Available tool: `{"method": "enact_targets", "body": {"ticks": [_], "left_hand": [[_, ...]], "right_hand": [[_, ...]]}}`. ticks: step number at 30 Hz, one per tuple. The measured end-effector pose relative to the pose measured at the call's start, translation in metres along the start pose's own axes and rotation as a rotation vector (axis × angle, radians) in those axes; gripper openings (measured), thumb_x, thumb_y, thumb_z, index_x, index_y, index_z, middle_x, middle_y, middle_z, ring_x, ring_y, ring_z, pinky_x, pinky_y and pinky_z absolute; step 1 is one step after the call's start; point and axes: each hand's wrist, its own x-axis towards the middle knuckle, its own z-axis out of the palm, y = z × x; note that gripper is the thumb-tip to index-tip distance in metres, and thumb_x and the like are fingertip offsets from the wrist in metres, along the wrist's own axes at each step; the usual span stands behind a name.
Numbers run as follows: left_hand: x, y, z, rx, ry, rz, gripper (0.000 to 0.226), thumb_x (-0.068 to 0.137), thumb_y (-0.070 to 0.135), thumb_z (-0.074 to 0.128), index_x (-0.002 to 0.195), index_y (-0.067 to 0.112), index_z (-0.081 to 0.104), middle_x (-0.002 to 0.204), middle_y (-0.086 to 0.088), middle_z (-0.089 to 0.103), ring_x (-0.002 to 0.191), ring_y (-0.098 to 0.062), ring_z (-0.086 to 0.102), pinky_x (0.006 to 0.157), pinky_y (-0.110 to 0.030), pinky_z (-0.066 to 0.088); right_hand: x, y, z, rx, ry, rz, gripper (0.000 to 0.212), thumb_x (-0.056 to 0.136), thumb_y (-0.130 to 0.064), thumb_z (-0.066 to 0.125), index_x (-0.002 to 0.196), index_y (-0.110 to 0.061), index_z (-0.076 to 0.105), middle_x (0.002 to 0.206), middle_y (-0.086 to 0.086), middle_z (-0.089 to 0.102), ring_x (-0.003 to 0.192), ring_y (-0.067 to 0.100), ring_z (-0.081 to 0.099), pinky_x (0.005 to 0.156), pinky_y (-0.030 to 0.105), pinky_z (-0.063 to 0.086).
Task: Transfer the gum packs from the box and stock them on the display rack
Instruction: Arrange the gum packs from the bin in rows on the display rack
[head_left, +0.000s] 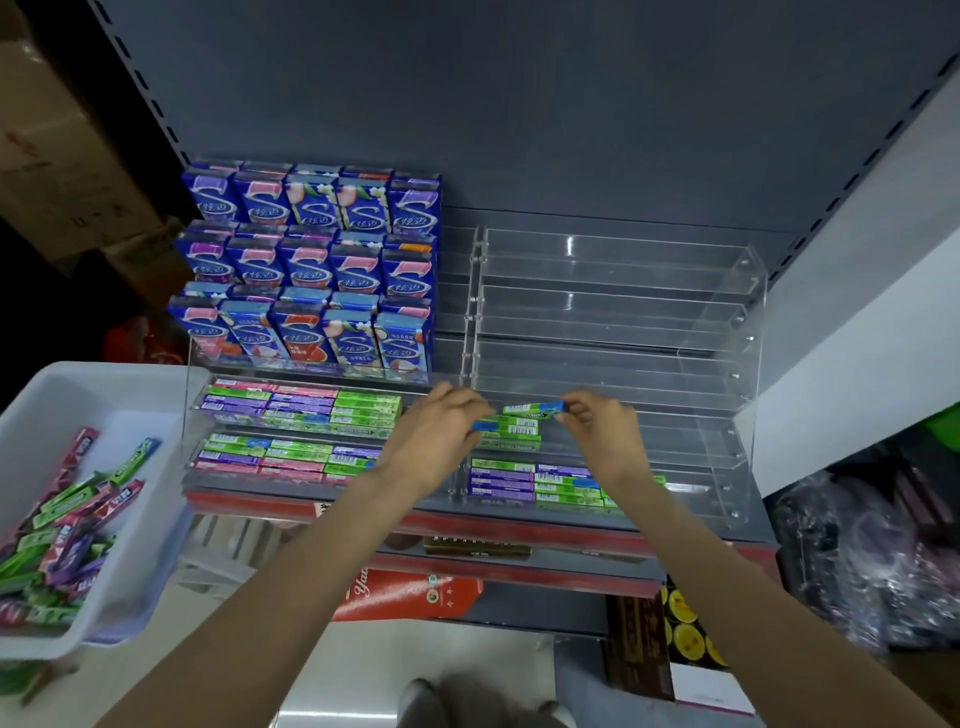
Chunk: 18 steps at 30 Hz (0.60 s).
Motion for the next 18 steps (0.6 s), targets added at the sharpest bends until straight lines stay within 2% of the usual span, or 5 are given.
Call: {"method": "enact_targets", "body": {"ticks": [4, 7, 10, 14, 18], "left_hand": [[0.003, -0.004, 0.005, 0.168, -0.071, 0.063, 0.045, 0.099, 0.026, 0.044, 0.144, 0.028, 0.037, 0.148, 0.012, 0.036, 0.127, -0.013, 0.031, 0.102, -0.028, 0.028], [0.004, -0.003, 0.009, 0.253, -0.085, 0.089, 0.049, 0.099, 0.020, 0.045, 0.146, 0.027, 0.033, 0.151, 0.009, 0.032, 0.126, -0.016, 0.031, 0.099, -0.029, 0.029], [0.004, -0.002, 0.013, 0.300, -0.080, 0.093, 0.053, 0.096, 0.014, 0.050, 0.145, 0.025, 0.033, 0.150, 0.008, 0.035, 0.123, -0.017, 0.032, 0.095, -0.029, 0.031], [0.003, -0.001, 0.015, 0.275, -0.072, 0.073, 0.054, 0.096, 0.011, 0.050, 0.145, 0.024, 0.034, 0.150, 0.007, 0.035, 0.122, -0.018, 0.032, 0.096, -0.029, 0.031], [0.002, 0.001, 0.014, 0.212, -0.057, 0.051, 0.049, 0.096, 0.012, 0.048, 0.143, 0.023, 0.039, 0.147, 0.007, 0.039, 0.122, -0.018, 0.033, 0.097, -0.030, 0.032]], "right_hand": [[-0.003, 0.004, 0.010, -0.128, -0.003, -0.055, 0.024, 0.090, -0.008, 0.059, 0.113, -0.002, 0.064, 0.106, 0.014, 0.064, 0.091, 0.026, 0.064, 0.086, 0.038, 0.053], [-0.007, 0.005, 0.010, -0.148, -0.026, -0.047, 0.032, 0.091, -0.009, 0.058, 0.123, -0.002, 0.058, 0.119, 0.016, 0.058, 0.097, 0.027, 0.063, 0.092, 0.037, 0.051], [-0.011, 0.005, 0.008, -0.156, -0.068, -0.056, 0.035, 0.091, -0.011, 0.059, 0.124, -0.001, 0.057, 0.121, 0.017, 0.057, 0.098, 0.027, 0.063, 0.094, 0.034, 0.050], [-0.015, 0.002, 0.011, -0.177, -0.134, -0.077, 0.038, 0.093, -0.018, 0.057, 0.127, -0.001, 0.056, 0.124, 0.015, 0.052, 0.105, 0.025, 0.058, 0.098, 0.022, 0.039], [-0.016, -0.003, 0.015, -0.242, -0.257, -0.134, 0.046, 0.094, -0.024, 0.054, 0.137, -0.009, 0.047, 0.130, 0.009, 0.045, 0.109, 0.021, 0.055, 0.102, 0.025, 0.039]]}}
